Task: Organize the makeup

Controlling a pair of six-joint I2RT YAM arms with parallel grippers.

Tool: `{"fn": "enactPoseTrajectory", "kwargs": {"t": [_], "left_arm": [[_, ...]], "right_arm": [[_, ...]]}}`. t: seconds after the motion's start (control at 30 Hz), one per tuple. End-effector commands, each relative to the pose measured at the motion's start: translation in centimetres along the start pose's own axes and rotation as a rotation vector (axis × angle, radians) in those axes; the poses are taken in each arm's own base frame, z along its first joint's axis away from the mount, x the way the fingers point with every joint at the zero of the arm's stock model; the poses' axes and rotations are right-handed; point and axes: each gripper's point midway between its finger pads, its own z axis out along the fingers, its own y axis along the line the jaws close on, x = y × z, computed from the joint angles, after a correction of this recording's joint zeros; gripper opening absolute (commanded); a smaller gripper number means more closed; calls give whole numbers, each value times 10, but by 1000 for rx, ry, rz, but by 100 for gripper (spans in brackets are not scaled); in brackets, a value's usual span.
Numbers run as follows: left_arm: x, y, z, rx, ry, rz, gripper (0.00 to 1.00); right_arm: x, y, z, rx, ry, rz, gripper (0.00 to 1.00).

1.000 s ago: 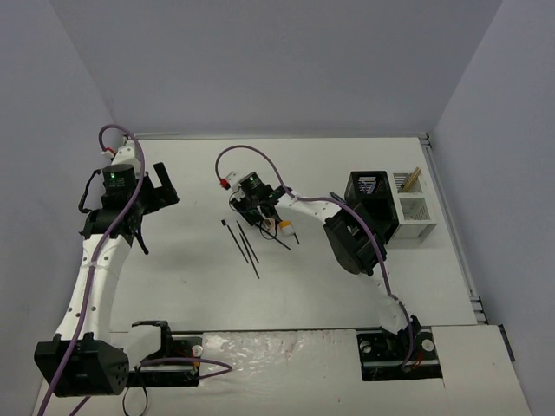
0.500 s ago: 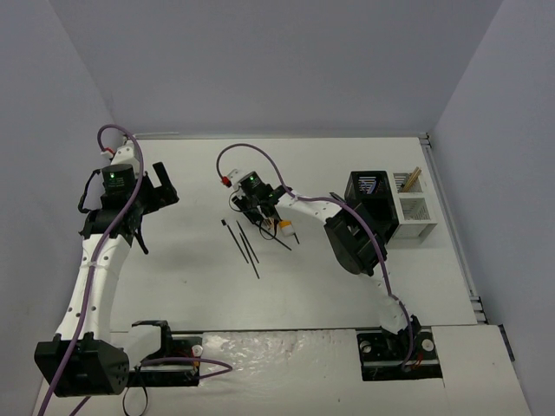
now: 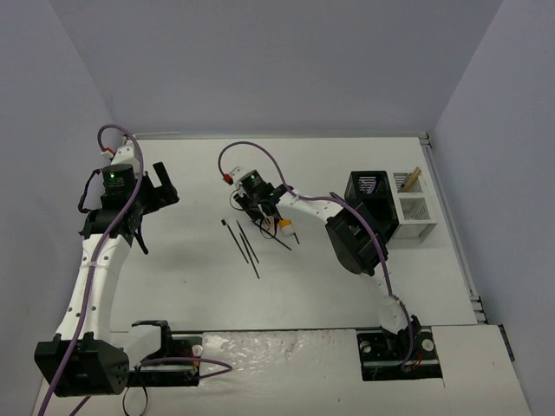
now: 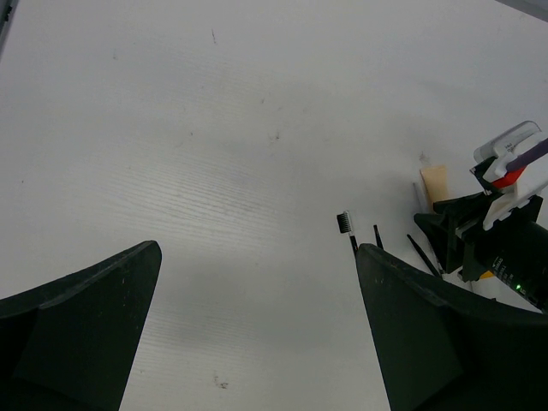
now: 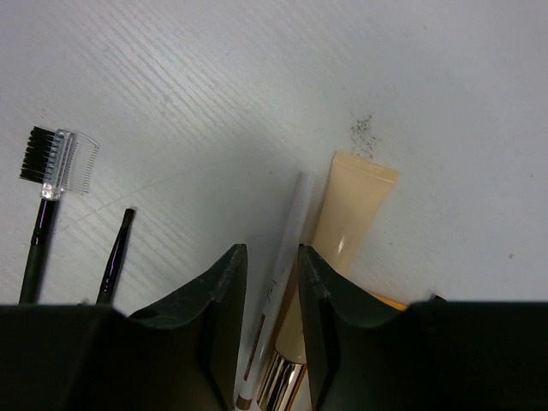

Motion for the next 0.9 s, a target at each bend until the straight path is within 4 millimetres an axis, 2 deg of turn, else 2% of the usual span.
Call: {"fn": "enactPoseTrajectory", "kwargs": {"t": [0.0, 0.5, 0.87], "left_arm": [[-27, -7, -5, 28, -81, -10, 97], [-26, -7, -2, 31, -72, -17, 97], [-25, -7, -1, 32, -68, -20, 97]], "right_arm": [[-58, -19, -38, 54, -152, 44, 27], [-33, -16, -9, 13, -85, 82, 22], [-21, -4, 3, -50, -25, 67, 18]]}}
